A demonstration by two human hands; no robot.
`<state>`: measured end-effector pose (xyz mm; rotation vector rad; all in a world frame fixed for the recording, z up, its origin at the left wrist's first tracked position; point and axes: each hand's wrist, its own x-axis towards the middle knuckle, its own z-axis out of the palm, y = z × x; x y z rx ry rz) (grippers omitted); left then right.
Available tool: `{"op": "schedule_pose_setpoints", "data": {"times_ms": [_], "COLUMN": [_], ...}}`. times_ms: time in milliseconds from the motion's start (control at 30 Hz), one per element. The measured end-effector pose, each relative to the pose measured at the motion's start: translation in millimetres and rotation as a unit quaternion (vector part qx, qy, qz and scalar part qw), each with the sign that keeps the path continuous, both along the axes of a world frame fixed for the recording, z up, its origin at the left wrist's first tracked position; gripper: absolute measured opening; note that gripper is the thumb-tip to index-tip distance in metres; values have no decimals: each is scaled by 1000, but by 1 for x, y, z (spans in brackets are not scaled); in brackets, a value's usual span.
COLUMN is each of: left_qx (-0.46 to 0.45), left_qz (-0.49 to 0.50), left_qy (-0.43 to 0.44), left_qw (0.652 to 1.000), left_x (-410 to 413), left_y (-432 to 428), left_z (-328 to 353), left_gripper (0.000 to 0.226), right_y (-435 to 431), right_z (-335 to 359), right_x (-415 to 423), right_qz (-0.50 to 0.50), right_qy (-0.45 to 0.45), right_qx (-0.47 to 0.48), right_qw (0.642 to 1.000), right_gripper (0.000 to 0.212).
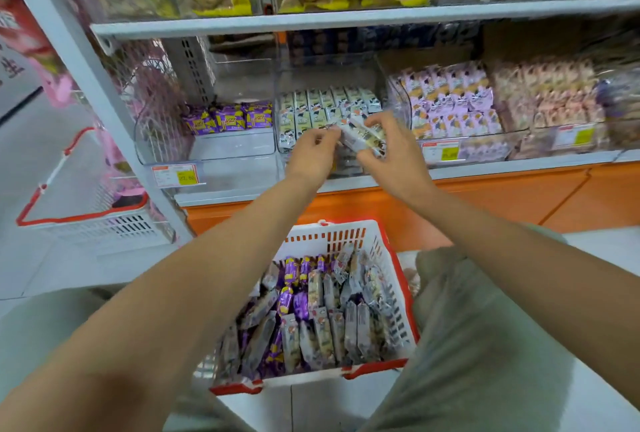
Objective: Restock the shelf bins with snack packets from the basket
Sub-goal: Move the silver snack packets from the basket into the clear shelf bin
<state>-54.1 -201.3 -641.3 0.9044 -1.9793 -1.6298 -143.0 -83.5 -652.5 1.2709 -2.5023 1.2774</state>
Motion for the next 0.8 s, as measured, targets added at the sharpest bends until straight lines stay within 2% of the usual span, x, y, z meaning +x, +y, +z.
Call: {"op": "schedule_pose_setpoints", "data": {"times_ms": [67, 100, 167, 233, 333, 533, 800], "left_qx": [-172, -251, -388, -473, -509, -546, -538], "left_qz": [-17, -32, -63, -102, -161, -209, -199], "left_qy": [-35, -49, -81, -126, -194, -255, -213], "left_qw": [984, 966, 916, 866, 823, 770, 791], "left_x": [-8, -13, -22, -33, -44, -52, -50], "left_y": [-8, -14, -26, -35, -42, -54, -55], "left_z": [3, 1, -1, -4, -7, -16, -24], "left_gripper": [16, 19, 27, 34, 47, 55, 52], "right_y": [-1, -3, -9, -18, -35, -58, -58], "right_z": [10, 13, 18, 18, 15, 1, -18], "right_x": [-19, -28, -43, -55, -69, -75, -74], "right_qz": [-34, -48, -66, -80, -111, -132, -142], "right_qy": [9, 19, 33, 50, 117, 239, 271], "right_qx": [12, 19, 41, 80, 151, 258, 314], "right_qw": [999, 998, 996, 992, 975, 927, 899], "right_gripper": [41, 40, 41, 42, 43, 41, 43]}}
